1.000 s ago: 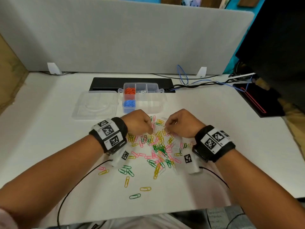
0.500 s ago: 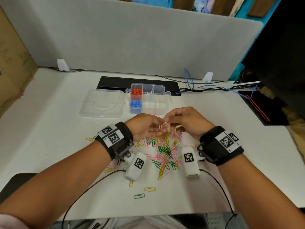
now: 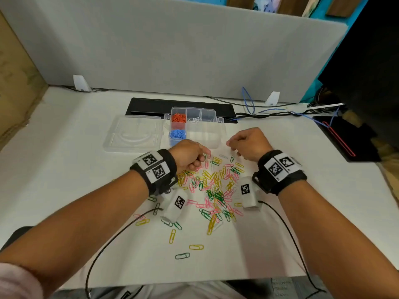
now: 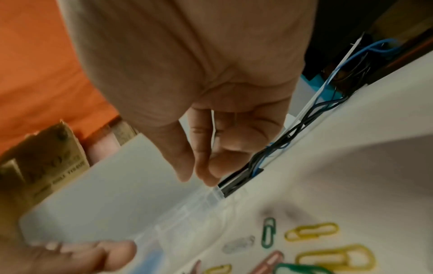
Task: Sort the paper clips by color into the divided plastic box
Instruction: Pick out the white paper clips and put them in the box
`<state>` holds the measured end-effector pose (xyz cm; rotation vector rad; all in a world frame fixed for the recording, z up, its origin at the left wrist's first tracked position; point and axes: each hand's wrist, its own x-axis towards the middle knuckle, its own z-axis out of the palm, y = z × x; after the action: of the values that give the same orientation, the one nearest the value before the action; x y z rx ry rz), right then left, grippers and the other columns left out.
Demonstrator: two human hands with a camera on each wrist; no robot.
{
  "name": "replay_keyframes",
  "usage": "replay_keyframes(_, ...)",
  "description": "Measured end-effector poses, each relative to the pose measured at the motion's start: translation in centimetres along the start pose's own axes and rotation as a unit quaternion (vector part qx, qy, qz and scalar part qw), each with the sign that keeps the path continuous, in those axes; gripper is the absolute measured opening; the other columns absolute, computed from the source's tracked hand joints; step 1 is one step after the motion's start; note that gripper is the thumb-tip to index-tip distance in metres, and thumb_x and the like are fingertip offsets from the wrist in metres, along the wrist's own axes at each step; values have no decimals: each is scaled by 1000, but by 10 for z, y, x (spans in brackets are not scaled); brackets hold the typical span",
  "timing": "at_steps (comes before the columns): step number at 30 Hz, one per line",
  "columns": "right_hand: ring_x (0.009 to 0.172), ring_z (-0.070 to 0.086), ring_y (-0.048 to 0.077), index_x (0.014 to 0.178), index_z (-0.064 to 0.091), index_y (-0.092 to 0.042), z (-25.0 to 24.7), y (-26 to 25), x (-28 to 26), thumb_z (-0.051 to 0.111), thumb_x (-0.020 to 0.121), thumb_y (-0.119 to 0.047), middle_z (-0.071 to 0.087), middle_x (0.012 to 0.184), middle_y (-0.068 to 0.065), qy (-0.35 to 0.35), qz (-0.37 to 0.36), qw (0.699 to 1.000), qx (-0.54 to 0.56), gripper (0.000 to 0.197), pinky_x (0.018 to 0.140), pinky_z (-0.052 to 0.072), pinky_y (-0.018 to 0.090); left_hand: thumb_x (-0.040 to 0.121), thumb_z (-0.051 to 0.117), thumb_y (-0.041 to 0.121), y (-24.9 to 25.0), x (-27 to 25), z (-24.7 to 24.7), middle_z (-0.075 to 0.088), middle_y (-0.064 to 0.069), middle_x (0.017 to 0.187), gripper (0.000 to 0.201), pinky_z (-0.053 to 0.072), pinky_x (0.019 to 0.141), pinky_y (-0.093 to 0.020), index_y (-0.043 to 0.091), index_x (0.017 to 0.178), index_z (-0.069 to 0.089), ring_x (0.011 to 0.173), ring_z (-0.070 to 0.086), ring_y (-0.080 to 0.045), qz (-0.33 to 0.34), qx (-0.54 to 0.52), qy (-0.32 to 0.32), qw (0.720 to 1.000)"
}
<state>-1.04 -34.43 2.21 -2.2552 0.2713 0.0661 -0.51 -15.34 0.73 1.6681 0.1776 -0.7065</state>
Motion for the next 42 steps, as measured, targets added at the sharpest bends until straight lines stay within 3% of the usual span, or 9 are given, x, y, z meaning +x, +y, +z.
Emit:
replay_keyframes(6, 86, 68, 20, 90, 75, -15, 24, 6, 29, 80, 77, -21, 73, 91, 2, -54, 26, 977, -203, 15, 83, 58, 34, 84, 74, 36, 7, 18, 16, 60, -4, 79, 37, 49, 61, -29, 5, 102, 67, 68, 56, -17, 29, 330, 33, 943)
replay_keyframes(11, 83, 68, 23, 89, 70, -11, 32, 7, 35, 74, 77, -19, 71, 88, 6, -66, 19, 961, -267, 14, 79, 59, 36, 74, 82, 40, 10, 20, 31, 61, -3, 92, 47, 48, 69, -28, 13, 103, 57, 87, 61, -20, 61, 480, 65, 873)
replay_keyframes(18, 83, 67, 24, 87, 68, -9, 24, 11, 20, 75, 76, -26, 70, 87, 7, -90, -16, 951, -295, 21, 74, 59, 33, 82, 73, 36, 14, 16, 33, 59, -4, 94, 36, 47, 69, -26, 12, 103, 57, 87, 59, -19, 57, 525, 26, 849)
replay_keyframes(23, 75, 66, 17, 77, 73, -5, -2, 10, 5, 76, 81, -16, 72, 81, 8, -58, -5, 993, -102, 13, 75, 58, 34, 82, 70, 42, 11, 14, 28, 57, -1, 77, 30, 40, 55, -23, 15, 83, 56, 68, 55, -14, 38, 482, 12, 876)
replay_keyframes(27, 55, 53, 10, 81, 71, 0, -20, -5, -23, 71, 81, -3, 70, 73, 7, -9, -17, 998, 55, 3, 44, 42, 14, 83, 49, 15, 16, 6, 25, 39, -2, 58, 20, 25, 39, -17, 14, 64, 42, 41, 32, -12, 17, 105, -35, 994)
replay_keyframes(32, 44, 50, 0, 75, 68, -4, -17, -23, -46, 70, 79, 3, 63, 61, 0, -23, -80, 991, 105, 8, 45, 38, 11, 83, 39, 16, 8, 2, 43, 38, -3, 57, 20, 28, 39, -15, 15, 63, 37, 44, 34, -12, -36, -209, -91, 973)
replay_keyframes(35, 53, 57, 0, 74, 72, -8, -9, -18, -50, 75, 80, -5, 67, 65, -1, -29, -107, 991, 77, 8, 57, 46, 14, 92, 45, 24, 6, -1, 53, 52, -7, 63, 24, 43, 41, -17, 8, 79, 57, 49, 51, -16, -41, -258, -113, 959)
replay_keyframes(38, 63, 59, 6, 74, 75, -9, -12, 1, -45, 78, 82, -18, 69, 69, -1, 28, -97, 994, 36, 13, 64, 49, 21, 96, 43, 25, 6, 6, 54, 38, 1, 55, 28, 26, 31, -14, 14, 71, 50, 38, 34, -8, -44, -231, -101, 967)
replay_keyframes(42, 75, 66, 10, 75, 78, -14, -16, 27, -47, 76, 81, -15, 72, 75, -5, -41, -19, 995, -92, 7, 75, 57, 29, 96, 56, 34, 11, 13, 36, 29, 5, 52, 30, 18, 35, -17, 14, 73, 53, 39, 24, -9, 9, 35, -23, 999)
